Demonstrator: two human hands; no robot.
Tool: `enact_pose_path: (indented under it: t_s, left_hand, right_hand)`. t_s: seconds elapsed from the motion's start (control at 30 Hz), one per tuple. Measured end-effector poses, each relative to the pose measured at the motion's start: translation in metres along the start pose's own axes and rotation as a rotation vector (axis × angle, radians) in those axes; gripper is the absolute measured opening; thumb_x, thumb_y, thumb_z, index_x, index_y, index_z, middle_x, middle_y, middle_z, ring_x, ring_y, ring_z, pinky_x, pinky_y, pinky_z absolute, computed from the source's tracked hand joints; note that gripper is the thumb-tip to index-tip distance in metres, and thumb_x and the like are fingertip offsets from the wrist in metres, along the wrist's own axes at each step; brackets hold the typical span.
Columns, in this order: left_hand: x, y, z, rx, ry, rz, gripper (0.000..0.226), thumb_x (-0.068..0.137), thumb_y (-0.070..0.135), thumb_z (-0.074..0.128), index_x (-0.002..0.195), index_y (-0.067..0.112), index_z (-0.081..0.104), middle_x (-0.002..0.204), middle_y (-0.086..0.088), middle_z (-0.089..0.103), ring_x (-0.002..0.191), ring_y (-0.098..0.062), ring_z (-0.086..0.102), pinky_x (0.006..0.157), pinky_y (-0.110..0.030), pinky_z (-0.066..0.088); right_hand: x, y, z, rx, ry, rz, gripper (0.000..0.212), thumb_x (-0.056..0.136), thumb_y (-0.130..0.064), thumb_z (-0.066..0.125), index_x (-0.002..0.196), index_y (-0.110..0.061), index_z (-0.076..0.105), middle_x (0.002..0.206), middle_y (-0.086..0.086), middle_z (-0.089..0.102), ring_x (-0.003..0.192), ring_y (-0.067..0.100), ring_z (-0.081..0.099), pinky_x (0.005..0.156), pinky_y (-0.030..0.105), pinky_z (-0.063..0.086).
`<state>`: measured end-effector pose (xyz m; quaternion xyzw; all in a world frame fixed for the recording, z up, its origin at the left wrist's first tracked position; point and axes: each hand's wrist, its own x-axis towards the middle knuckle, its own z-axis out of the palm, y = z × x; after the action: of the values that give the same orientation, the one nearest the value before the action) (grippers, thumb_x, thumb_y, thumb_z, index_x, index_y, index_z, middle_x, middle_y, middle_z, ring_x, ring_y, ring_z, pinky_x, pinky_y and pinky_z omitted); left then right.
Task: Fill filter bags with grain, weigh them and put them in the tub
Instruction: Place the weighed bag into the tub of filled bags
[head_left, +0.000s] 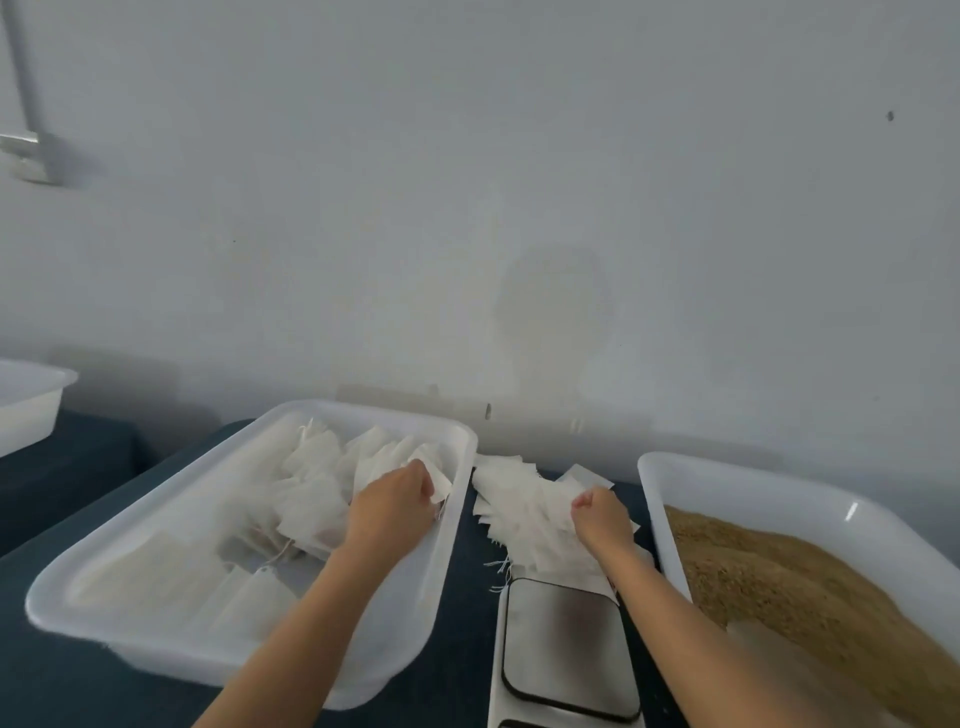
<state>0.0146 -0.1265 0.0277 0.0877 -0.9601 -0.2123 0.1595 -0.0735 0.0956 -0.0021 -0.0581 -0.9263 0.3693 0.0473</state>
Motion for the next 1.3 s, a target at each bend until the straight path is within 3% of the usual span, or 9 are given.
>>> enact_pose_path:
  t_s: [0.23, 0.43, 0.53, 0.63, 0.73, 0.83, 1.0, 1.13, 1.3]
  left_hand:
    - [0.004, -0.009, 0.012, -0.037, 0.062, -0.002, 0.006, 0.096, 0.024, 0.046, 0.101, 0.022, 0.049, 0.095, 0.009, 0.061, 0.081, -0.010, 0.056, 0.072, -0.021, 0.043]
    - [0.004, -0.015, 0.017, -0.032, 0.039, 0.006, 0.010, 0.097, 0.022, 0.042, 0.102, 0.020, 0.050, 0.096, 0.007, 0.063, 0.085, -0.013, 0.059, 0.080, -0.027, 0.050]
    - [0.003, -0.014, 0.018, -0.023, 0.027, 0.018, 0.009, 0.096, 0.022, 0.042, 0.101, 0.020, 0.050, 0.094, 0.007, 0.062, 0.082, -0.012, 0.058, 0.075, -0.024, 0.048]
    - [0.002, -0.014, 0.019, -0.011, 0.012, 0.026, 0.006, 0.096, 0.023, 0.043, 0.098, 0.021, 0.049, 0.092, 0.007, 0.060, 0.081, -0.012, 0.057, 0.073, -0.024, 0.047]
    - [0.001, -0.014, 0.019, -0.009, 0.009, 0.025, 0.004, 0.096, 0.023, 0.044, 0.097, 0.022, 0.048, 0.091, 0.008, 0.059, 0.082, -0.011, 0.057, 0.075, -0.023, 0.047]
    - [-0.001, -0.008, 0.017, -0.045, 0.037, 0.022, 0.005, 0.097, 0.023, 0.044, 0.099, 0.023, 0.048, 0.095, 0.009, 0.060, 0.082, -0.009, 0.057, 0.074, -0.021, 0.046]
    - [-0.009, 0.034, 0.007, -0.199, 0.174, 0.211, 0.010, 0.090, 0.014, 0.052, 0.095, 0.023, 0.052, 0.094, 0.014, 0.059, 0.085, -0.008, 0.057, 0.074, -0.026, 0.046]
    - [-0.024, 0.107, 0.005, -0.610, -0.049, 0.298, 0.016, 0.089, 0.014, 0.057, 0.082, 0.027, 0.051, 0.089, 0.014, 0.060, 0.079, -0.004, 0.058, 0.071, -0.022, 0.047]
    - [-0.052, 0.189, 0.049, -0.914, -0.443, 0.330, 0.008, 0.094, 0.026, 0.053, 0.089, 0.020, 0.056, 0.098, -0.005, 0.064, 0.086, -0.013, 0.062, 0.073, -0.024, 0.054]
  right_hand:
    - [0.009, 0.001, 0.014, -0.302, -0.142, 0.011, 0.045, 0.086, -0.037, 0.061, 0.120, -0.010, 0.048, 0.126, 0.008, 0.048, 0.118, 0.028, 0.048, 0.097, 0.036, 0.042]
    - [0.011, 0.004, 0.016, -0.405, -0.054, -0.085, 0.005, 0.093, -0.018, 0.052, 0.089, -0.015, 0.053, 0.094, 0.000, 0.056, 0.090, 0.024, 0.055, 0.069, 0.023, 0.035]
    - [0.013, 0.007, 0.012, -0.432, -0.007, -0.090, 0.034, 0.092, -0.008, 0.048, 0.060, -0.017, 0.036, 0.067, -0.005, 0.037, 0.074, 0.024, 0.040, 0.058, 0.023, 0.032]
    - [0.011, 0.000, 0.004, -0.447, 0.028, -0.102, 0.021, 0.094, -0.007, 0.044, 0.098, -0.010, 0.064, 0.103, 0.003, 0.061, 0.099, 0.026, 0.059, 0.075, 0.027, 0.045]
    - [0.007, -0.009, -0.012, -0.420, 0.085, -0.136, 0.022, 0.094, -0.006, 0.043, 0.103, -0.006, 0.063, 0.113, 0.008, 0.063, 0.102, 0.025, 0.061, 0.075, 0.029, 0.045]
    - [0.000, -0.017, -0.045, -0.342, 0.180, -0.250, 0.017, 0.090, -0.007, 0.047, 0.075, -0.013, 0.052, 0.096, 0.002, 0.069, 0.090, 0.023, 0.062, 0.069, 0.031, 0.044]
    - [-0.014, -0.012, -0.113, -0.025, 0.292, -0.375, 0.017, 0.088, -0.016, 0.063, 0.072, -0.011, 0.060, 0.069, -0.009, 0.060, 0.069, 0.011, 0.058, 0.062, 0.029, 0.046]
    - [-0.036, 0.019, -0.159, 0.147, 0.333, -0.425, 0.019, 0.087, -0.016, 0.064, 0.071, -0.014, 0.055, 0.073, -0.001, 0.064, 0.071, 0.016, 0.063, 0.067, 0.034, 0.053]
    - [-0.072, 0.089, -0.178, 0.165, 0.338, -0.448, 0.020, 0.090, -0.018, 0.060, 0.071, -0.019, 0.052, 0.072, -0.005, 0.061, 0.067, 0.003, 0.058, 0.056, 0.014, 0.044]
